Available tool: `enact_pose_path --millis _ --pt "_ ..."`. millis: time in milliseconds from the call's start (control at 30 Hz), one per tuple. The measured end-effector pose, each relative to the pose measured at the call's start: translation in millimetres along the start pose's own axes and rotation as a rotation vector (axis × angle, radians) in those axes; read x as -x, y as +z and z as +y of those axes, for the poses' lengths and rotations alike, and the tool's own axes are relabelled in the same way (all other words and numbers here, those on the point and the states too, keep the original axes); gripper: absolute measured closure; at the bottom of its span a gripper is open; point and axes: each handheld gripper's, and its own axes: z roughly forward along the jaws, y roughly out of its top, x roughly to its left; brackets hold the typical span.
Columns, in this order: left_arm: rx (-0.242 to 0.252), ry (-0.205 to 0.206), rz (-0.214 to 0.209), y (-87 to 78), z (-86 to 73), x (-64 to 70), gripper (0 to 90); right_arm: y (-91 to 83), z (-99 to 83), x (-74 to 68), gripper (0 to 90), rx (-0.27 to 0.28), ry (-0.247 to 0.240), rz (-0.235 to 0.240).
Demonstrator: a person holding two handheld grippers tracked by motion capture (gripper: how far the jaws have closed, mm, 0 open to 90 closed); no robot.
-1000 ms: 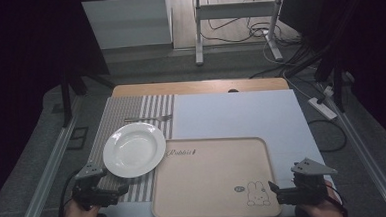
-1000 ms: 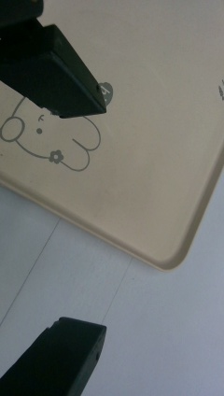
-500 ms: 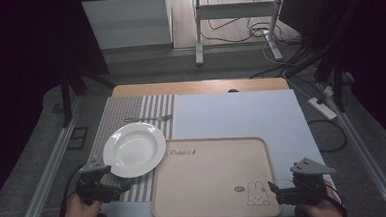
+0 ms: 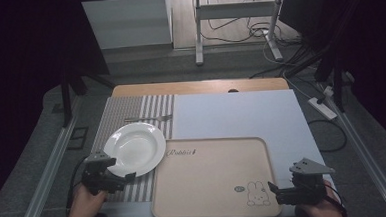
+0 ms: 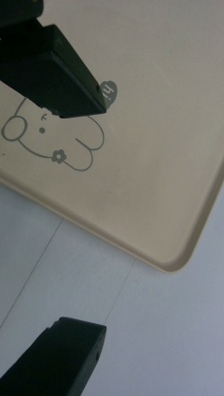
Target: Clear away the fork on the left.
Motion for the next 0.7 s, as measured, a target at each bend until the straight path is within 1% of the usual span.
enact_pose_path --millis 67,100,133,267,300,333,433,533,567,600,633,667,700 --pt "0.001 0.007 -0.002 3.2 3.1 -1.0 0.0 0.2 0.0 -0.1 0.0 -0.001 0.0 0.001" --pt "-0.009 0.017 0.003 6.7 6.1 -1.9 0.0 0.2 0.0 -0.2 0.0 -0.002 -0.002 0.0" --pt "-0.009 0.017 0.003 6.7 6.1 -1.9 0.0 0.2 0.0 -0.2 0.0 -0.002 -0.002 0.0" --pt "-0.015 0.022 -0.004 15.3 11.3 -4.0 0.0 0.7 0.1 -0.4 0.0 -0.004 -0.001 0.0" --pt "-0.016 0.029 -0.006 19.5 14.1 -4.9 0.0 0.7 0.0 -0.3 0.0 -0.004 -0.001 0.001" --pt "-0.016 0.029 -0.006 19.5 14.1 -4.9 0.0 0.7 0.0 -0.3 0.0 -0.004 -0.001 0.001" --pt "-0.022 0.037 -0.012 28.2 21.0 -6.7 0.0 0.9 0.1 -0.3 0.0 -0.005 -0.001 0.001" --pt "-0.029 0.043 -0.017 32.6 24.6 -8.0 0.0 1.0 0.2 -0.3 0.0 -0.006 -0.001 0.001" --pt "-0.033 0.047 -0.019 37.1 28.1 -8.9 0.0 1.1 0.2 -0.2 0.0 -0.006 -0.001 0.002" --pt "-0.033 0.047 -0.019 37.1 28.1 -8.9 0.0 1.1 0.2 -0.2 0.0 -0.006 -0.001 0.002" --pt "-0.038 0.049 -0.023 41.7 31.5 -9.6 0.0 1.0 0.2 0.0 0.0 -0.008 -0.001 0.002" --pt "-0.038 0.049 -0.023 41.7 31.5 -9.6 0.0 1.1 0.2 0.1 0.0 -0.008 -0.001 0.002" --pt "-0.045 0.058 -0.023 45.8 35.1 -10.5 0.0 1.0 0.3 0.1 0.0 -0.008 0.0 0.002"
